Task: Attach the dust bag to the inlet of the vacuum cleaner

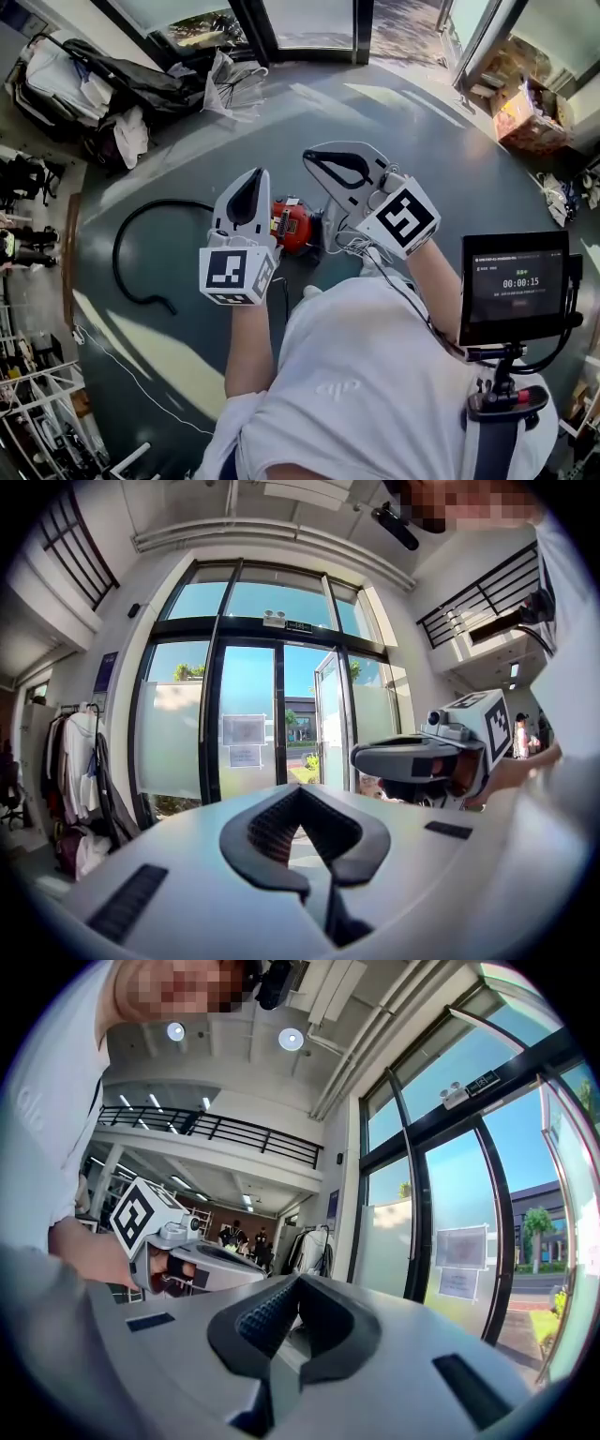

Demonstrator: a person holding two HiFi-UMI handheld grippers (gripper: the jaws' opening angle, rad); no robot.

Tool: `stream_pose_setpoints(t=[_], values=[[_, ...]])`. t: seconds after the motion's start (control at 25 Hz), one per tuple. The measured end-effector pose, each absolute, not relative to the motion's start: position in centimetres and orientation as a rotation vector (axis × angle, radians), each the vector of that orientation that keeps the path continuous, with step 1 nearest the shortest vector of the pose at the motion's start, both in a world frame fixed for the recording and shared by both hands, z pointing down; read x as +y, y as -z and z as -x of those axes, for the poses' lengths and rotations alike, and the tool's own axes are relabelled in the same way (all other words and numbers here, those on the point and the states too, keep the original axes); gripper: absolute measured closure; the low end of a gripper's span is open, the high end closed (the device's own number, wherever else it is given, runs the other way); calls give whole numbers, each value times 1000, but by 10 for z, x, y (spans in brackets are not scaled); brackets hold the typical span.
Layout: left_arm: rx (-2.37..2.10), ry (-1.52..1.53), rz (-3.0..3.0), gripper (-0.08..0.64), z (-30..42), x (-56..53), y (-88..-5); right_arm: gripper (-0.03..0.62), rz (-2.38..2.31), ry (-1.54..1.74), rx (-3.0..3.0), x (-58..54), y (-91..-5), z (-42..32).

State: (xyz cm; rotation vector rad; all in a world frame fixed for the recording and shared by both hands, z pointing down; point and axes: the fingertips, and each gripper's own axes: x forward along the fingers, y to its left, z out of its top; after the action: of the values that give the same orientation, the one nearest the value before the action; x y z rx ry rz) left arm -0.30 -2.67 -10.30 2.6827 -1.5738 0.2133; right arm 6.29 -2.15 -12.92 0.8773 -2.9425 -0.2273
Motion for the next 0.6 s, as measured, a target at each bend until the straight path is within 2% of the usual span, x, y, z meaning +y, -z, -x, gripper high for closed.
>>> stream_pose_setpoints(t=[0.6], values=[[-1495,-145,-2727,555,-10,-39,106,581,-981,282,-2929,-33,137,-80]])
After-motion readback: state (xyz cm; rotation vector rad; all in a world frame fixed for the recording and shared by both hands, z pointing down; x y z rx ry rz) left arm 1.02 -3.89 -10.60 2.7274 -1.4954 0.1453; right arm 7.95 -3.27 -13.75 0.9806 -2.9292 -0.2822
